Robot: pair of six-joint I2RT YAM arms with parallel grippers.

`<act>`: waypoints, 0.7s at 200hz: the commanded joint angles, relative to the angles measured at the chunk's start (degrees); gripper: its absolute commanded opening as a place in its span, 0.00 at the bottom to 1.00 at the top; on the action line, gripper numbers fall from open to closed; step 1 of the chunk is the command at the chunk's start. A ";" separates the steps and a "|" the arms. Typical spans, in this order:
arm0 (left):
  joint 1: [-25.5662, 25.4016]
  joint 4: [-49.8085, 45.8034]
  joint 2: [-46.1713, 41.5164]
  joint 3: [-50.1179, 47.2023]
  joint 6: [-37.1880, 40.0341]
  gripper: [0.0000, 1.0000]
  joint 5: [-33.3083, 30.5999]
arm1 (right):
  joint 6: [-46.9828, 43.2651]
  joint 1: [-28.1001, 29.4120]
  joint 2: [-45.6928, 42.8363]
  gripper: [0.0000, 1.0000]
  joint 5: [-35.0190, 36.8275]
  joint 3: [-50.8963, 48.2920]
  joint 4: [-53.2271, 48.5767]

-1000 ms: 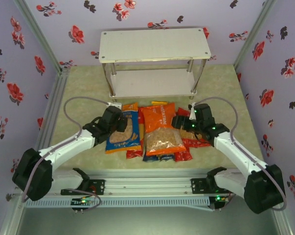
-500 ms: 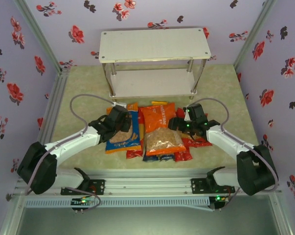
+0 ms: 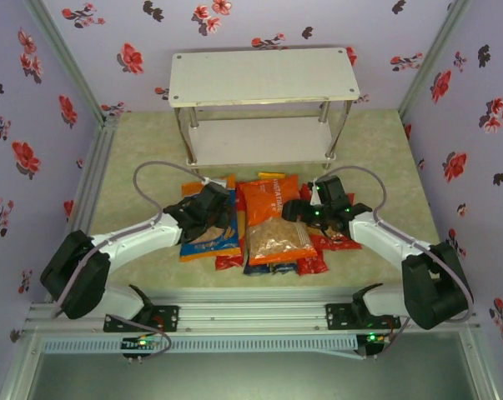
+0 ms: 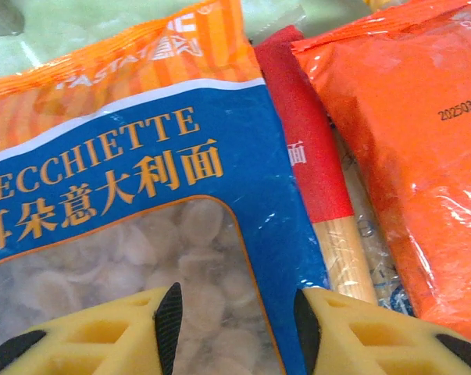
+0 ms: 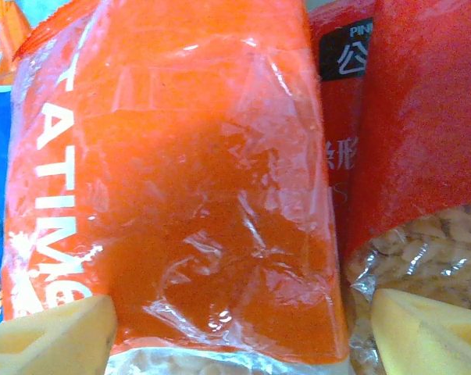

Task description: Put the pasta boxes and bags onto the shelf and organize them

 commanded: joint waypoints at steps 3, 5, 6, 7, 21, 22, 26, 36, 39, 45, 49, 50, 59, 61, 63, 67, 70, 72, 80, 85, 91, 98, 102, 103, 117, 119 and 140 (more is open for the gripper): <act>-0.51 -0.16 1.73 2.31 -0.44 0.48 -1.21 | -0.18 0.98 -1.66 0.86 -1.92 2.22 -1.41; -0.58 -0.37 1.85 2.37 -0.40 0.48 -1.40 | -0.28 1.01 -1.71 0.86 -1.82 2.27 -1.57; -0.60 -0.46 1.87 2.39 -0.38 0.48 -1.47 | -0.32 0.97 -1.81 0.86 -1.74 2.27 -1.65; -0.57 -0.51 1.93 2.40 -0.41 0.48 -1.60 | -0.39 0.95 -1.85 0.86 -1.66 2.28 -1.74; -0.53 -1.77 2.71 2.74 -0.03 0.51 -2.24 | -0.87 0.93 -2.52 0.86 -1.02 2.59 -2.71; -0.54 -1.86 2.74 2.71 -0.02 0.51 -2.33 | -0.93 0.93 -2.56 0.86 -0.99 2.61 -2.75; -0.54 -2.18 2.99 2.93 0.04 0.51 -2.47 | -1.10 0.93 -2.68 0.86 -0.84 2.71 -2.99; -0.59 -2.70 3.67 3.10 0.14 0.51 -2.60 | -1.24 0.98 -2.79 0.86 -0.59 2.80 -3.31; -0.62 -2.75 3.78 3.19 0.09 0.51 -2.69 | -1.22 0.95 -2.92 0.86 -0.49 2.80 -3.40; -0.86 -2.67 4.35 3.25 0.28 0.51 -2.90 | -1.22 0.93 -2.94 0.86 -0.35 2.78 -3.45; -0.93 -2.73 4.58 3.36 0.43 0.51 -3.17 | -1.14 0.96 -2.96 0.86 -0.35 2.85 -3.41; -0.96 -2.74 4.68 3.41 0.47 0.51 -3.24 | -1.11 0.94 -2.96 0.86 -0.35 2.83 -3.41; -1.39 -3.10 5.63 3.98 1.02 0.50 -4.38 | -1.03 1.01 -2.96 0.86 -0.39 2.81 -3.27; -1.46 -3.21 5.86 4.10 1.08 0.50 -4.67 | -1.00 1.02 -2.96 0.86 -0.36 2.81 -3.31; -1.60 -3.26 6.11 4.26 1.23 0.50 -4.94 | -1.03 0.98 -2.96 0.86 -0.39 2.83 -3.27; -1.75 -3.47 6.56 4.50 1.56 0.49 -5.40 | -0.95 1.02 -2.94 0.86 -0.36 2.78 -3.24; -1.81 -3.61 7.03 4.85 1.79 0.48 -5.60 | -0.90 1.02 -2.95 0.86 -0.36 2.73 -3.17; -1.96 -3.78 7.31 5.00 1.96 0.48 -5.81 | -0.88 1.02 -2.98 0.86 -0.35 2.77 -3.15; -2.27 -4.15 8.31 5.70 2.39 0.48 -6.40 | -0.82 1.02 -2.97 0.86 -0.35 2.75 -3.07; -2.45 -4.22 8.89 6.02 2.60 0.48 -6.82 | -0.82 1.02 -3.04 0.86 -0.35 2.82 -3.06; -2.70 -4.09 9.49 6.30 2.71 0.48 -7.16 | -0.81 1.04 -2.96 0.86 -0.37 2.81 -3.05; -2.95 -4.14 10.08 6.52 2.80 0.48 -7.44 | -0.82 1.02 -3.04 0.86 -0.35 2.81 -3.08; -3.04 -4.11 10.48 6.67 2.81 0.48 -7.49 | -0.81 1.04 -3.04 0.86 -0.37 2.95 -3.07; -3.07 -4.09 10.49 6.69 2.81 0.48 -7.51 | -0.81 1.07 -3.04 0.86 -0.36 2.92 -3.06; -3.29 -4.12 11.61 6.81 2.79 0.48 -7.95 | -0.73 1.04 -3.13 0.86 -0.28 2.95 -3.06; -3.27 -4.24 11.77 6.81 2.69 0.48 -8.09 | -0.72 1.03 -3.13 0.86 -0.26 2.93 -3.06; -3.20 -6.26 12.94 6.68 2.46 0.46 -10.70 | -0.72 1.03 -3.21 0.86 -0.19 2.93 -3.06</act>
